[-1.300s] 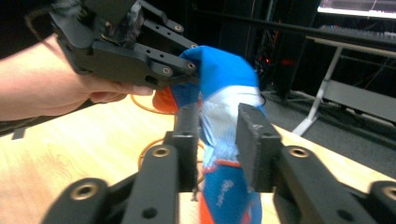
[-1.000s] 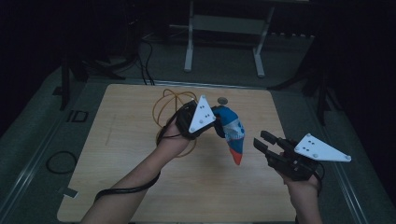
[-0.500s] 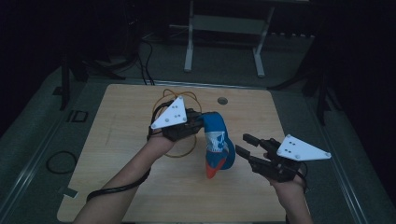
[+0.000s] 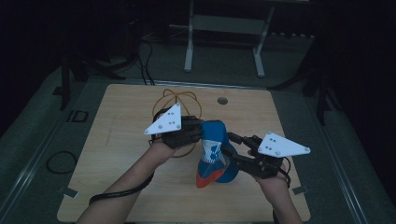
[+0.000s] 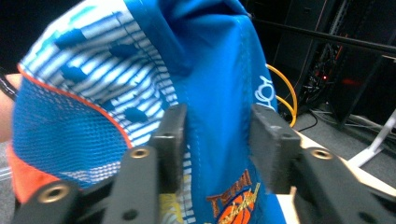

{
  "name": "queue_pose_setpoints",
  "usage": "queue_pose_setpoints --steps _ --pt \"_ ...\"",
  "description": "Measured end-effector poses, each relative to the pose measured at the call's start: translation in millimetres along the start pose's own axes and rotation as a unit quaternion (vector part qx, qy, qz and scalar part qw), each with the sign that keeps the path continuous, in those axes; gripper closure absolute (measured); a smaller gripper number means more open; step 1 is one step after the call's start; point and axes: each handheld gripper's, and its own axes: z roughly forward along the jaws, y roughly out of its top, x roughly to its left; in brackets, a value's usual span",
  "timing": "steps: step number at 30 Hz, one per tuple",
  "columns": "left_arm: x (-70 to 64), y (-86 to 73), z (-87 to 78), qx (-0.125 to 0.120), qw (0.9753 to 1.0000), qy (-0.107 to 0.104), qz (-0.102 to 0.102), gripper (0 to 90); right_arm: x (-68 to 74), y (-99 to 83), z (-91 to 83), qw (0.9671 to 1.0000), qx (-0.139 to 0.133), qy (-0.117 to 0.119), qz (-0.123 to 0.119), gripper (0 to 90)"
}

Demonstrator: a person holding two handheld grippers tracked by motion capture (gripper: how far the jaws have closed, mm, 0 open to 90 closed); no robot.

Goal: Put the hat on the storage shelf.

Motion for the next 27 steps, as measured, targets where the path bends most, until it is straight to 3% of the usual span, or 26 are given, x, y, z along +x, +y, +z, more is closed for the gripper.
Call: queue_pose_setpoints --steps 3,8,16,27 --pt "-0.4 -1.9 0.6 0.005 1.0 0.0 -0.001 88.9 1.5 -0.2 -1.4 0.9998 -0.001 -0.02 -0.002 89.9" --pt "1.7 -4.0 -4.1 0.018 0.9998 0.005 0.003 88.7 -1.9 1.0 -6.8 0.9994 0.005 -0.033 -0.001 90.0" --pt "-1.1 -4.7 -12.8 0.033 0.9992 0.008 0.02 86.8 -13.4 7.6 -27.1 0.9986 -0.014 -0.049 0.013 90.0" --pt "-4.1 -8.5 -41.0 0.071 0.9971 0.026 0.013 76.7 -19.0 20.7 -42.4 0.9959 -0.036 -0.083 0.008 90.0"
